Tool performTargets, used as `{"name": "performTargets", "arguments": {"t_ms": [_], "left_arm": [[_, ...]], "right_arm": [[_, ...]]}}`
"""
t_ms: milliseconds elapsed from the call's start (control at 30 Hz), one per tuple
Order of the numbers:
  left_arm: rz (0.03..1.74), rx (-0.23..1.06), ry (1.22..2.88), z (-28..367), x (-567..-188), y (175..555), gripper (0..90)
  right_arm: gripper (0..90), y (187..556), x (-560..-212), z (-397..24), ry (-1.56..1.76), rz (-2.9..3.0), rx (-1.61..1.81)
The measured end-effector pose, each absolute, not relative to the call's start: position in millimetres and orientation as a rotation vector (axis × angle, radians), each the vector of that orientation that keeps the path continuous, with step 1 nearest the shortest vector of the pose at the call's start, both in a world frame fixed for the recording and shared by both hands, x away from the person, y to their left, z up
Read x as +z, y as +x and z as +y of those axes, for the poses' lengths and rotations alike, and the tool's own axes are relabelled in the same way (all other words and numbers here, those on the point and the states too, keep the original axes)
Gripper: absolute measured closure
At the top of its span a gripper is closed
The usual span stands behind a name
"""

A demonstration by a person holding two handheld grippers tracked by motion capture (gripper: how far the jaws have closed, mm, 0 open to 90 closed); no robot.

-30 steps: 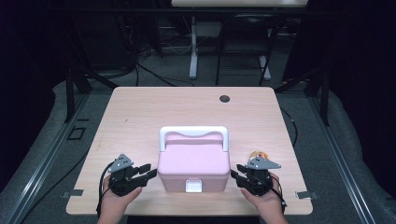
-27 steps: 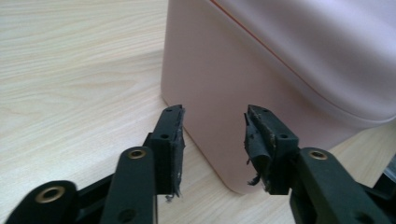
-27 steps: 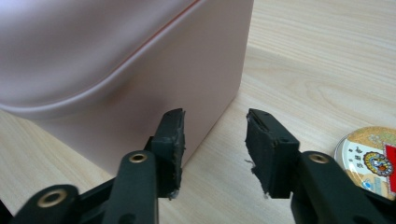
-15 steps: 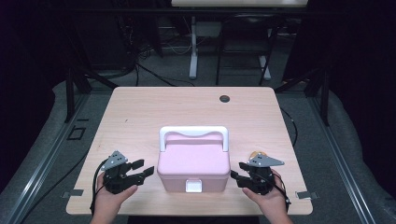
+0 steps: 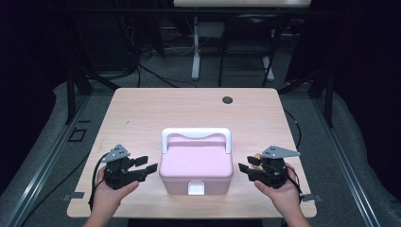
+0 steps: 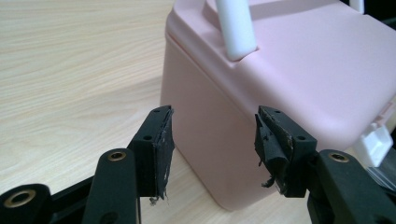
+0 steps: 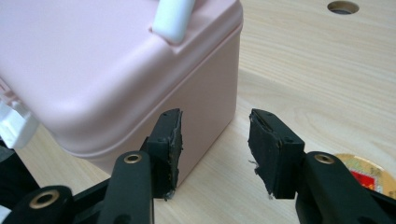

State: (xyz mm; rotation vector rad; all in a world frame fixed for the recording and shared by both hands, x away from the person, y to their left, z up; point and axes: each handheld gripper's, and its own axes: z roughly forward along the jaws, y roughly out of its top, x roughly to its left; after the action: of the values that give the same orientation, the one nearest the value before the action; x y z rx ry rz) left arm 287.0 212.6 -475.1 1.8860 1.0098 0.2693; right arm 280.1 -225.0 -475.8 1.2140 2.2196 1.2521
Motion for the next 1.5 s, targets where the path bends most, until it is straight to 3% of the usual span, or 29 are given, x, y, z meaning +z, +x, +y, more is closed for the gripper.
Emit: {"name": "performTargets", "arguments": {"t_ms": [200,767,1233,1367,1500], "left_arm": [[0.982,0.255,1.887,207.3,-459.7,293.7,52.1],[0.993,0.179,1.915,187.1,-431.4,328.6,48.9],[0.992,0.164,1.922,182.7,-444.6,341.7,51.2],[0.983,0.141,1.915,178.2,-451.3,340.4,51.9],[0.959,0.153,1.923,176.3,-449.8,338.1,58.4]], "right_arm": [[54.5,285.6,-457.0,-223.8,1.200,2.226,1.292],[52.9,310.6,-420.5,-197.3,1.159,2.302,1.356],[54.0,327.9,-438.6,-195.4,1.194,2.305,1.354],[61.4,329.3,-446.6,-193.0,1.196,2.337,1.377],[65.4,326.3,-446.6,-190.4,1.168,2.324,1.374]]}}
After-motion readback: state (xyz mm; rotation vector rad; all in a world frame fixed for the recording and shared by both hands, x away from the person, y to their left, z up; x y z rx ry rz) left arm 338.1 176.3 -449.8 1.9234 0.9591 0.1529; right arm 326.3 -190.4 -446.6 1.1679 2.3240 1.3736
